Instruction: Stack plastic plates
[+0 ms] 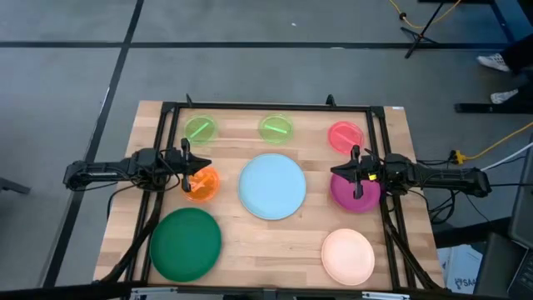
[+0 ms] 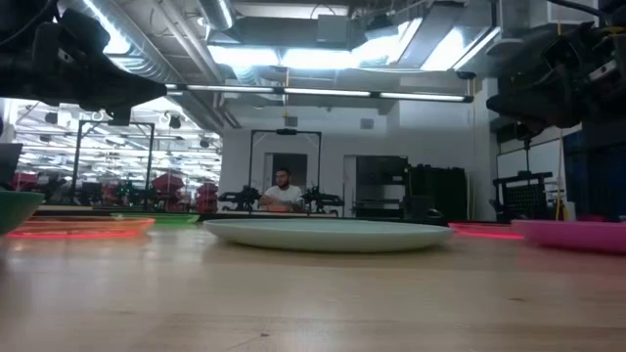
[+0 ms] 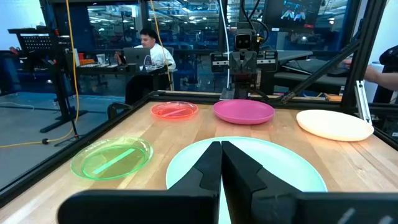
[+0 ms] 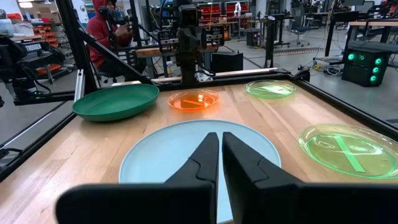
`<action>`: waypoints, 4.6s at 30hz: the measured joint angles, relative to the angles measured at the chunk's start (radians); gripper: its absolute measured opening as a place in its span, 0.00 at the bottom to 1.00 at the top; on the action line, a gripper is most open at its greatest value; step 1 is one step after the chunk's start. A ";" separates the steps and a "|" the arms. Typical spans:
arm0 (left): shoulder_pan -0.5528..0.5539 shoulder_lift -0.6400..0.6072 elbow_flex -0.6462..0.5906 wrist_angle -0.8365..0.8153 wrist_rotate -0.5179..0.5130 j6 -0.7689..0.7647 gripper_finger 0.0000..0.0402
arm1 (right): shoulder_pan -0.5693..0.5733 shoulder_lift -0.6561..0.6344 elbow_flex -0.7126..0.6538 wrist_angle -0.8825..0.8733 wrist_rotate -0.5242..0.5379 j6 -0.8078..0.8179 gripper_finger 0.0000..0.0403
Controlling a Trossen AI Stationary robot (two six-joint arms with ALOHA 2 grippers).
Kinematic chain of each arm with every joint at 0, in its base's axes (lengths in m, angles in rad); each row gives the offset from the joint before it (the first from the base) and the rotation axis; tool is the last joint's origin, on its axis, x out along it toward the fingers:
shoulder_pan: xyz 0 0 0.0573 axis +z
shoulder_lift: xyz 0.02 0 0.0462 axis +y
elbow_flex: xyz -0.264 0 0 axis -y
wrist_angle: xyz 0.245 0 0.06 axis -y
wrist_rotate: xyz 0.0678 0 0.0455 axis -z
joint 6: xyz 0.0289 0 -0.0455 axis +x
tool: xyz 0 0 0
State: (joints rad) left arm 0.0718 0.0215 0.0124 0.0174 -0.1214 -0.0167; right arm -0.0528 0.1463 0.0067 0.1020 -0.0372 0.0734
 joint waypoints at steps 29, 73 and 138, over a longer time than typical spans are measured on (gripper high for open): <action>0.000 0.000 0.000 0.000 0.000 0.000 0.01 | 0.000 0.000 0.000 0.000 0.000 0.000 0.04; 0.000 0.000 0.000 0.114 -0.199 0.079 0.01 | 0.000 0.329 0.063 0.218 0.255 0.031 0.04; 0.000 0.000 0.000 0.179 -0.176 0.230 0.01 | 0.214 2.044 1.533 0.132 0.039 0.225 0.36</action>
State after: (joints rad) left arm 0.0715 0.0216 0.0120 0.1967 -0.2977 0.2130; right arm 0.1609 2.1902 1.5400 0.2340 0.0017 0.2981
